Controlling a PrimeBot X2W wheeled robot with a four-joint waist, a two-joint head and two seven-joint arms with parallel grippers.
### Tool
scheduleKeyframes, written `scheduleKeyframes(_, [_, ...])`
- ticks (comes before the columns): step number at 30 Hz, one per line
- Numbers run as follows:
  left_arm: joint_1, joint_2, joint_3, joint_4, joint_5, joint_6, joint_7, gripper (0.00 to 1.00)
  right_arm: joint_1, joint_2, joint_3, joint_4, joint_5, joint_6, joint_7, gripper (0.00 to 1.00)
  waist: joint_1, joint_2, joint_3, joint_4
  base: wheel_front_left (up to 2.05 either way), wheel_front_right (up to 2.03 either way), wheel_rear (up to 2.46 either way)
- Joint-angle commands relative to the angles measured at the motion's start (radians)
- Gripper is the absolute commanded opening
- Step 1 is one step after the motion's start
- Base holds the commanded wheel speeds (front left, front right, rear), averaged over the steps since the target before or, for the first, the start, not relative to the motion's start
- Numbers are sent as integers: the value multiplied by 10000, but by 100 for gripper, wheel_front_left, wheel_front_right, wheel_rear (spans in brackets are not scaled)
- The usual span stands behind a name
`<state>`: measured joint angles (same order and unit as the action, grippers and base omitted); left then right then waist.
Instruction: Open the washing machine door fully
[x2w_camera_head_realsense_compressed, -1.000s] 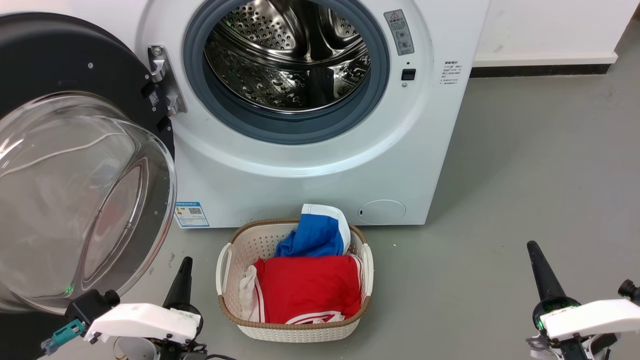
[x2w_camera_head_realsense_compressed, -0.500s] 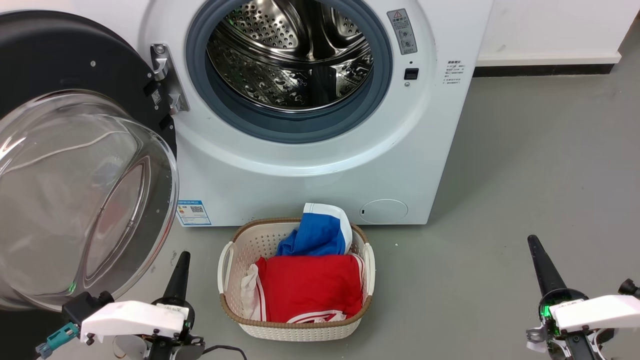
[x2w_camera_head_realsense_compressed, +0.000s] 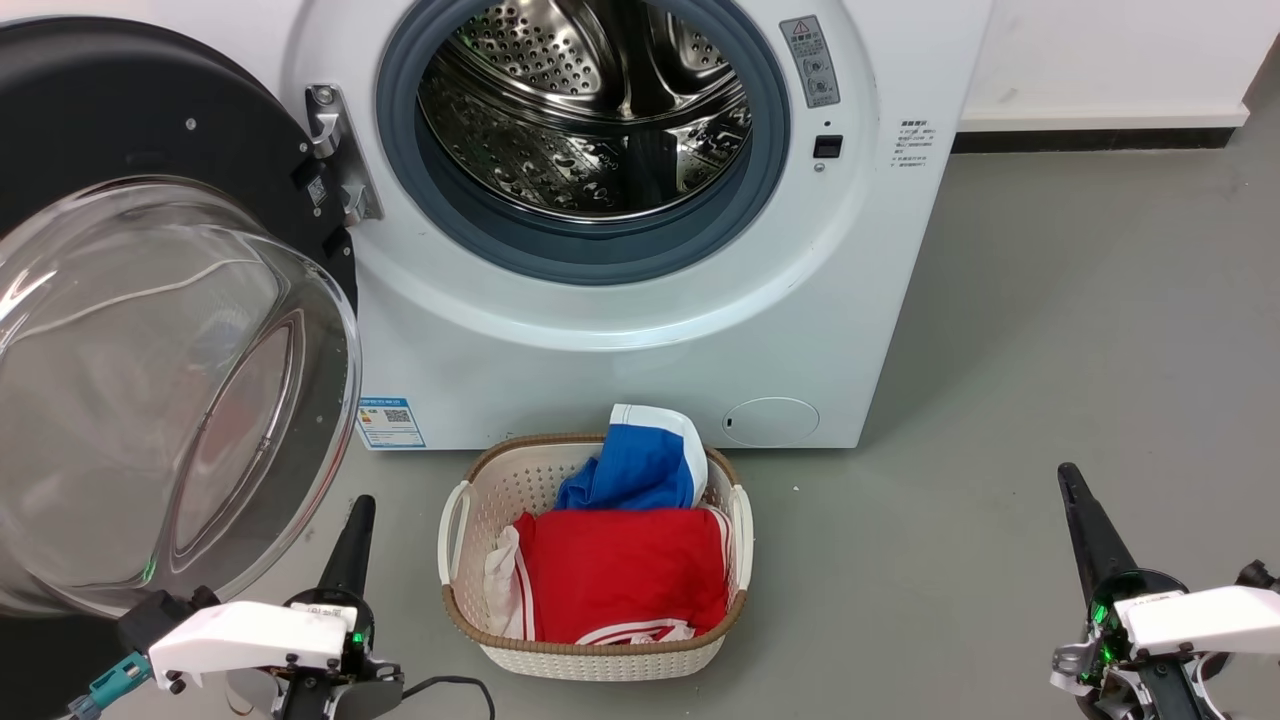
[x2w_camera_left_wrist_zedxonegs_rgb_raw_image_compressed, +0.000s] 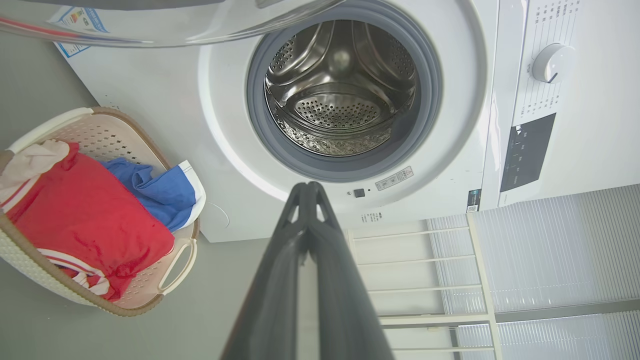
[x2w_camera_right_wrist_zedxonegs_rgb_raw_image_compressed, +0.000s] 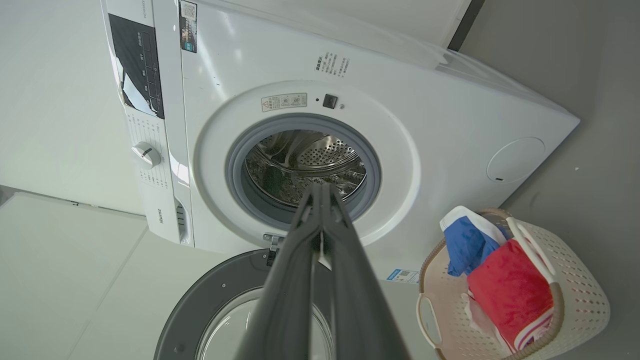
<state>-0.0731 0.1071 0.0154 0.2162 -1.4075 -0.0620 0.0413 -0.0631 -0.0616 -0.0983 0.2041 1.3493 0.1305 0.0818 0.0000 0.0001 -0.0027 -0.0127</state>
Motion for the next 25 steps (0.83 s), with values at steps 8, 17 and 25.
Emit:
scheduleKeyframes(8, [-259,-133,277,63,-677,-254,178,0,-306,48,-64,108,817,3,128,0,0,-1,14,31,0,0,0])
scheduleKeyframes(17, [-306,-240,472,142,-1187,-405,324,0,-374,79,-102,214,1429,4,194,0,0,-1,27,60,0,0,0])
scheduleKeyframes(25, [-355,-353,649,216,-1664,-564,455,0,-464,106,-133,318,2003,4,267,0,0,-1,40,89,0,0,0])
